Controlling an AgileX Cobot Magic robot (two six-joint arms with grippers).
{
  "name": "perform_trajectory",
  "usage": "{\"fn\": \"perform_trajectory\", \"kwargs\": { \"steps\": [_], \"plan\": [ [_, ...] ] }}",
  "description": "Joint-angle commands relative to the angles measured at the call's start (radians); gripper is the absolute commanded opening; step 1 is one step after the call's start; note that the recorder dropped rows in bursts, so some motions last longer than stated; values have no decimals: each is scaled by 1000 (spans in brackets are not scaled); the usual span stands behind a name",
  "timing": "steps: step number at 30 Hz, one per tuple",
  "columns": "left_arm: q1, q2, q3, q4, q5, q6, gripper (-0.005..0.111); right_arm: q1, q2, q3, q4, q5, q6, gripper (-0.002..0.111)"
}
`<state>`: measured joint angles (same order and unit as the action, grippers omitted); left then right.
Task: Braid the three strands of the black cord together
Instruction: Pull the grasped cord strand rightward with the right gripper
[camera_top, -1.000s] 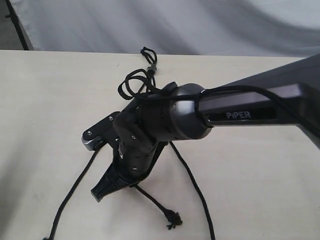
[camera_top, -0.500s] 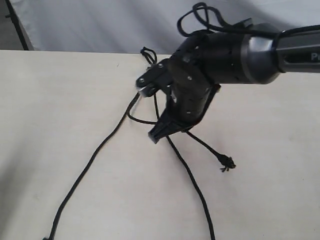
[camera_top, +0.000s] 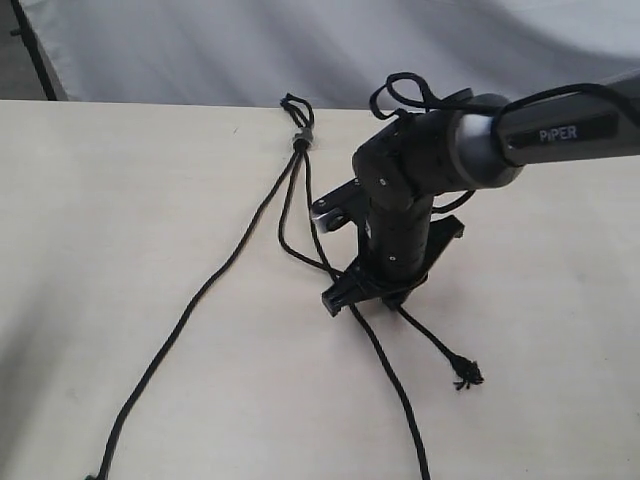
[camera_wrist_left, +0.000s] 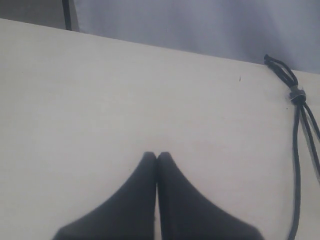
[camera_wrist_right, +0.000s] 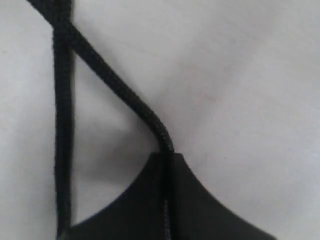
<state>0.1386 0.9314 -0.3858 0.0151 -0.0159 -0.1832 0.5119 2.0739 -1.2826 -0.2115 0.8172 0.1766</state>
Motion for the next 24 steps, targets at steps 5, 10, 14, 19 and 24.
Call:
{"fn": "perform_trajectory", "kwargs": {
  "steps": [5,10,14,19,24],
  "plan": [
    [3,1,-5,-2,-2,0,0,219,21,11,331,73,-361,0],
    [3,1,-5,-2,-2,0,0,284,-14,-59,289,90,-359,0],
    [3,1,-5,-2,-2,0,0,264,-100,-114,254,113,-355,0],
    [3,1,-5,-2,-2,0,0,167,-236,-171,171,113,-270,0],
    [3,1,-5,0,-2,0,0,-2,-364,-190,140,98,-240,0]
  ]
}}
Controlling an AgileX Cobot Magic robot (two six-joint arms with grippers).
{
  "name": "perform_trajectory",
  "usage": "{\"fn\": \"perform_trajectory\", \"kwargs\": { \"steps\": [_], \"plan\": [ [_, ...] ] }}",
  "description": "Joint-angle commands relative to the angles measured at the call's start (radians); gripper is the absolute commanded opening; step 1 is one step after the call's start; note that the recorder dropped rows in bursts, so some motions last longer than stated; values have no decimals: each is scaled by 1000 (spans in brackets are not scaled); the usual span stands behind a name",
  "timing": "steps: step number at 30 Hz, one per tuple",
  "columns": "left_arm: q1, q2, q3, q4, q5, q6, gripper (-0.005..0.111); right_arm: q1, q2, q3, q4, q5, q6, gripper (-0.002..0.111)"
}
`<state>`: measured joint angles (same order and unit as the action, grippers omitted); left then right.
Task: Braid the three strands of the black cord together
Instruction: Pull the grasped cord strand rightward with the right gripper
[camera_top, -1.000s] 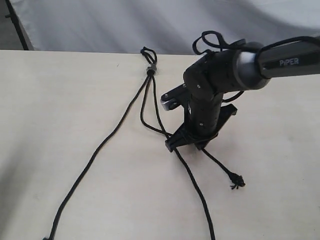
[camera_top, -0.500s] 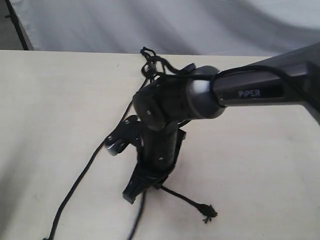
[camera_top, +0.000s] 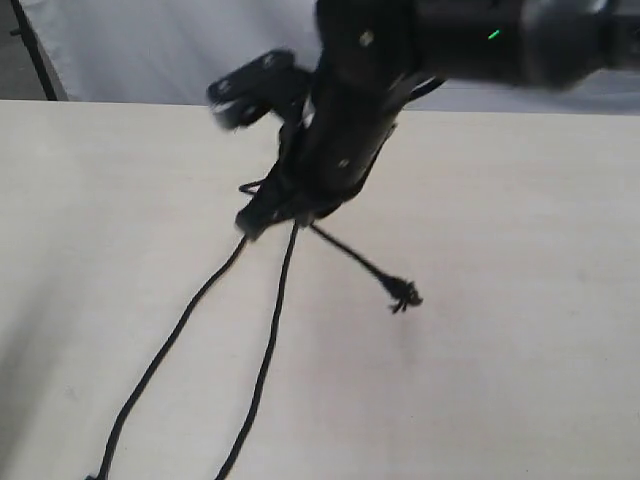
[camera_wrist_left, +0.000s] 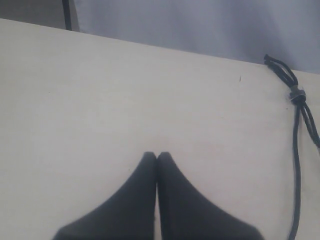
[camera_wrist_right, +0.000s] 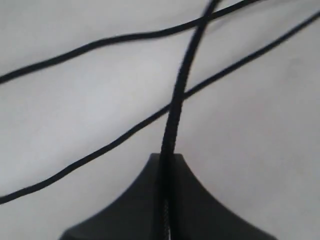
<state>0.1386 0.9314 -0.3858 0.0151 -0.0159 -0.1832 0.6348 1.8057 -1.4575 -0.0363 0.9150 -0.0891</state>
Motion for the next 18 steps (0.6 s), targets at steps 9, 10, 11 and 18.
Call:
{"fn": "perform_trajectory", "kwargs": {
  "steps": [9,10,11,18],
  "plan": [
    [3,1,-5,0,-2,0,0,-461,-183,3,-33,36,84,0],
    [3,1,-5,0,-2,0,0,-488,-181,17,-33,34,89,0],
    [3,1,-5,0,-2,0,0,-511,-179,34,-31,27,95,0],
    [3,1,-5,0,-2,0,0,-572,-89,189,-29,-128,103,0]
  ]
}}
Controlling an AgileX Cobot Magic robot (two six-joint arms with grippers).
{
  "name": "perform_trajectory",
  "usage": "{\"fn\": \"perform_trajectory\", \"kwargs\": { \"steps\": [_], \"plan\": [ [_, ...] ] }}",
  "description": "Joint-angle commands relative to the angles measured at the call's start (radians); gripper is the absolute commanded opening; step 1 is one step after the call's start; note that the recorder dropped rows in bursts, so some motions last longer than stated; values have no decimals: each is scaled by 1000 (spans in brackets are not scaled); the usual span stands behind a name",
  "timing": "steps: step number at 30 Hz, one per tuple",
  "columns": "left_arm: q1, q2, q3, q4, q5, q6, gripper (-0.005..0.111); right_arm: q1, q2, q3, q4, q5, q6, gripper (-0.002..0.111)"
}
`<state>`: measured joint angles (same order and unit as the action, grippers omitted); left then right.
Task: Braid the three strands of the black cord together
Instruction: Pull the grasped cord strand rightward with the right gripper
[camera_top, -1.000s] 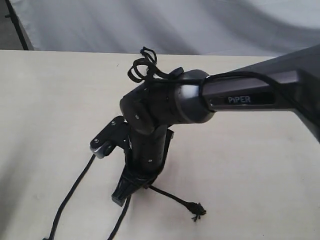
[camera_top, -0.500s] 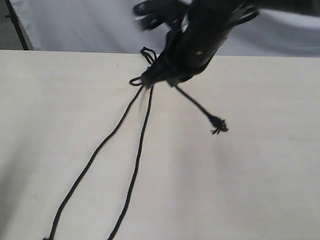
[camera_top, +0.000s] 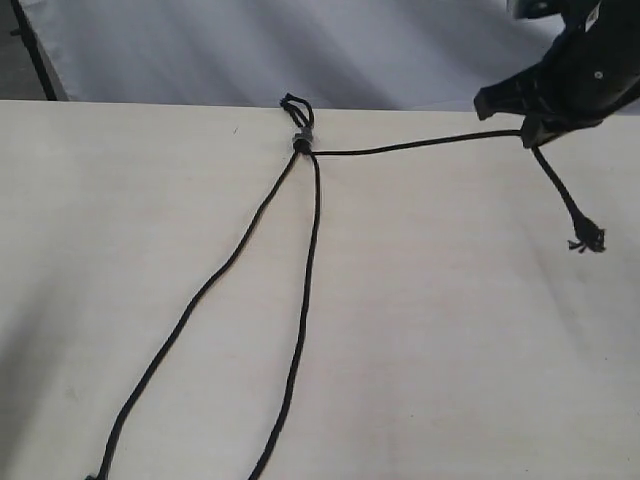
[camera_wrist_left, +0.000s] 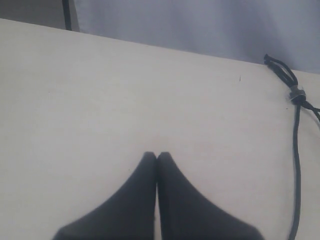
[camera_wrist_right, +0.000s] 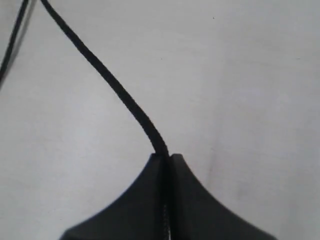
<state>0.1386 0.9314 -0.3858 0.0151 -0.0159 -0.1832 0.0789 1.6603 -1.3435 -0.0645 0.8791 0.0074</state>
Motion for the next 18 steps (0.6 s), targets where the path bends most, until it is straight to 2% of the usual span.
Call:
{"fn": "perform_trajectory", "kwargs": {
  "steps": [1,12,14,15,18],
  "plan": [
    [3,1,-5,0,-2,0,0,-16,74,87,0,-103,7,0],
    [3,1,-5,0,-2,0,0,-16,337,123,-12,-138,29,0],
    [3,1,-5,0,-2,0,0,-16,359,123,-41,-134,41,15],
    [3,1,-5,0,-2,0,0,-16,368,123,-41,-126,56,30],
    [3,1,-5,0,-2,0,0,-16,359,123,-41,-122,56,60]
  ]
}}
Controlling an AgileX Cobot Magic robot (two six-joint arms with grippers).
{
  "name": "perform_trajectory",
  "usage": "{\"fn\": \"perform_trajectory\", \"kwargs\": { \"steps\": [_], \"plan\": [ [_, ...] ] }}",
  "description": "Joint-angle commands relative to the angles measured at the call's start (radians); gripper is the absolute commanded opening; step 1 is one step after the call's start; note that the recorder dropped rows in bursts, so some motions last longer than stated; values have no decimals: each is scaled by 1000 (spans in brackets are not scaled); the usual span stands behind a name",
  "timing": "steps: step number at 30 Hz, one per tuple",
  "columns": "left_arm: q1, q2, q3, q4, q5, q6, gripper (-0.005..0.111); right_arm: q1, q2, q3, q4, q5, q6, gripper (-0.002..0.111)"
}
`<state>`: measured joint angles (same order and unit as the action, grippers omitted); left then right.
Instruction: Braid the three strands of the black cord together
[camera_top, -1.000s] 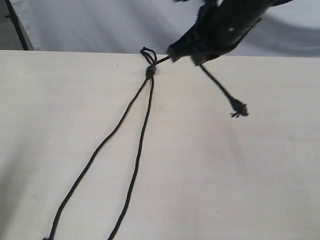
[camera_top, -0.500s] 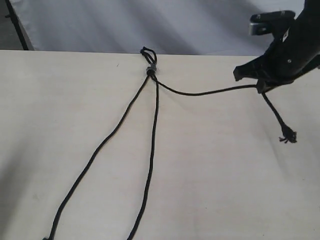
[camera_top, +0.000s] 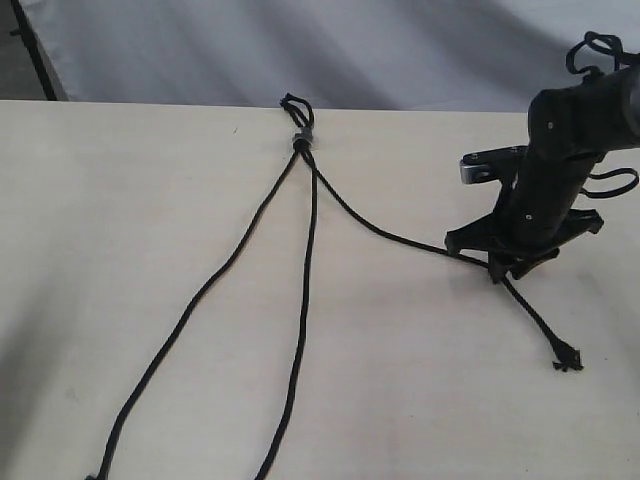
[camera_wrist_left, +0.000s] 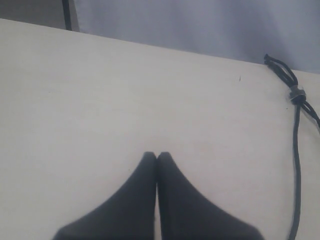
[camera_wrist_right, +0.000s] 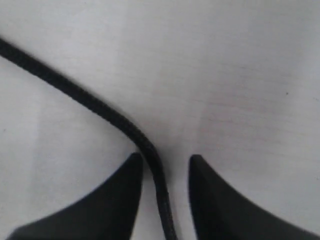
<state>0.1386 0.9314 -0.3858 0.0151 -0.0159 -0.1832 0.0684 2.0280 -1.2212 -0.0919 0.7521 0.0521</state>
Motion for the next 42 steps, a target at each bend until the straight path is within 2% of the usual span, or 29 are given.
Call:
{"fn": "perform_trajectory", "kwargs": {
  "steps": [1,2,4,6,8,10,13,16,18,19,20,22,24,29,32,34,35,36,37,42],
  "plan": [
    [3,1,-5,0,-4,-2,0,-6,-17,1,-14,3,3,68],
    [3,1,-5,0,-18,-7,0,-6,-40,1,-14,3,-20,79],
    [-4,9,-5,2,-28,-39,0,-6,-85,1,-14,3,-52,89],
    [-33,27,-5,7,-22,-51,0,-6,-161,1,-14,1,-67,91],
    [-104,58,-7,7,-34,-57,0,-6,-248,1,-14,-17,-67,91],
    [-219,98,-20,7,-19,-57,0,-6,-325,1,-11,-44,-67,91],
    [-426,187,-59,7,36,-55,5,-6,-431,37,-9,-99,-67,91],
    [-607,312,-130,7,58,-49,17,-8,-508,116,-14,-203,-67,91],
    [-693,392,-201,7,89,-45,27,-7,-545,165,-14,-257,-81,91],
    [-728,436,-245,7,133,-45,32,-7,-562,185,-14,-280,-83,91],
    [-776,516,-329,7,241,-45,41,-7,-583,210,-14,-304,-83,91],
    [-815,641,-457,7,407,-45,45,-7,-588,215,-14,-306,-83,91],
    [-845,739,-540,7,493,-45,45,-7,-588,215,-14,-306,-97,91],
    [-905,927,-664,5,544,-79,45,-7,-588,215,-21,-302,-103,91],
    [-931,982,-696,5,560,-79,43,-7,-588,215,-21,-302,-103,91],
    [-934,1003,-701,12,570,-79,28,-7,-588,215,-21,-302,-103,91],
    [-934,1008,-701,18,580,-79,12,-7,-588,215,-21,-302,-103,91],
    [-934,1010,-701,18,580,-76,4,-7,-588,215,-21,-302,-103,91],
    [-934,1010,-701,21,583,-63,0,-7,-588,215,-21,-304,-103,91],
    [-929,1000,-730,64,640,-18,0,-7,-588,215,-21,-304,-103,91]
  ]
}}
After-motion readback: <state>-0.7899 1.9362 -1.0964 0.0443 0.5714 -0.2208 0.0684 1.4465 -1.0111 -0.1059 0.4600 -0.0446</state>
